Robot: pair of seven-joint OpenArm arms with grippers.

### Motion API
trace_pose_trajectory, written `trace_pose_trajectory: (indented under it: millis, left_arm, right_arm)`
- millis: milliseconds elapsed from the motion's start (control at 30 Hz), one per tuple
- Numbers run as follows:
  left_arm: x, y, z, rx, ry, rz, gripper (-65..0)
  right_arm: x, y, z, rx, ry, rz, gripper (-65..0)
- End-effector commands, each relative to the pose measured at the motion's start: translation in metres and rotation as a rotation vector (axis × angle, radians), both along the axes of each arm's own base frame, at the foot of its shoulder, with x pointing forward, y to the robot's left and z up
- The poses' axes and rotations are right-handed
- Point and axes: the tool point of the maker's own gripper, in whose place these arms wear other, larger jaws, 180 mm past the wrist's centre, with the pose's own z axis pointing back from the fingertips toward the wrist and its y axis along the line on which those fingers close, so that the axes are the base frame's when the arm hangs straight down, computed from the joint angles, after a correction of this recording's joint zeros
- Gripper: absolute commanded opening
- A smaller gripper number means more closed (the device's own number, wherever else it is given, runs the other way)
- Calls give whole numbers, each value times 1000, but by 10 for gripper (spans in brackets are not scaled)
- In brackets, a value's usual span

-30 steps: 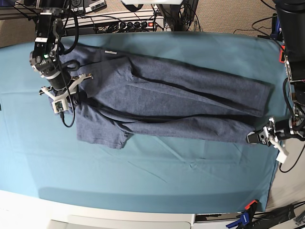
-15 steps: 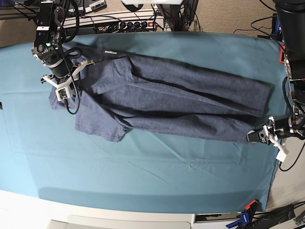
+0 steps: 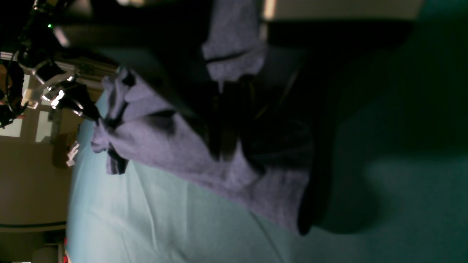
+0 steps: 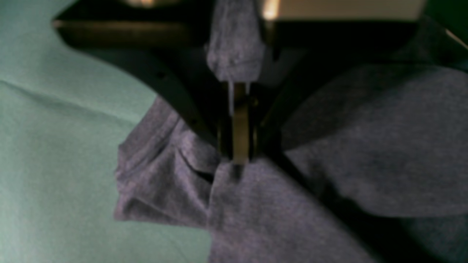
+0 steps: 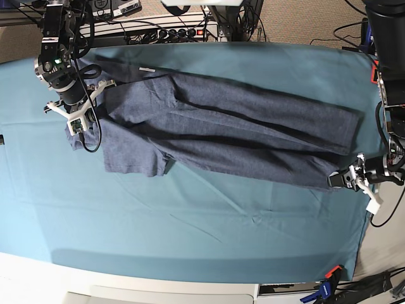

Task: Fold the T-shirt properly
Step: 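Lower the fold, open the left gripper and withdraw it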

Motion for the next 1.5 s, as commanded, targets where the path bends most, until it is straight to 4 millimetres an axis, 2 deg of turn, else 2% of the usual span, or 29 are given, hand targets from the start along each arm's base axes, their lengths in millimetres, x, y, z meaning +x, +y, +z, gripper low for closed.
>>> trace_pose_trajectory:
  millis: [0,433,700,1100,1133,1200,1267,1367,1467]
  left_arm:
    - [16,10,22,10,-70,20,-650]
    - [15,13,17,31,-48,30,-650]
    - [13,17,11,76,-36,24,-650]
    - [14,17,12,75,-42,28,-650]
    - [14,17,12,75,-42,28,-650]
    - [14,17,12,75,-42,28,-650]
    - [14,17,12,75,-42,28,-592]
    - [14,17,12,74,-42,29,-475]
    - [15,17,13,69,-46,32,-452]
  right_arm:
    - [6,-5,11,-26,-33,8,-650]
    - [3,-19,14,-84,-4,22,-650]
    - [-5,-27,9,-116,47,20,-650]
    - [-7,-26,8,-103,51,22,-650]
    - [-7,-26,7,-103,51,21,-641]
    - [-7,-26,7,-103,52,21,-523]
    - [-7,-26,7,-102,51,20,-437]
    - [-5,-26,9,-99,38,12,-429]
    - [-3,-29,12,-96,18,-10,-429]
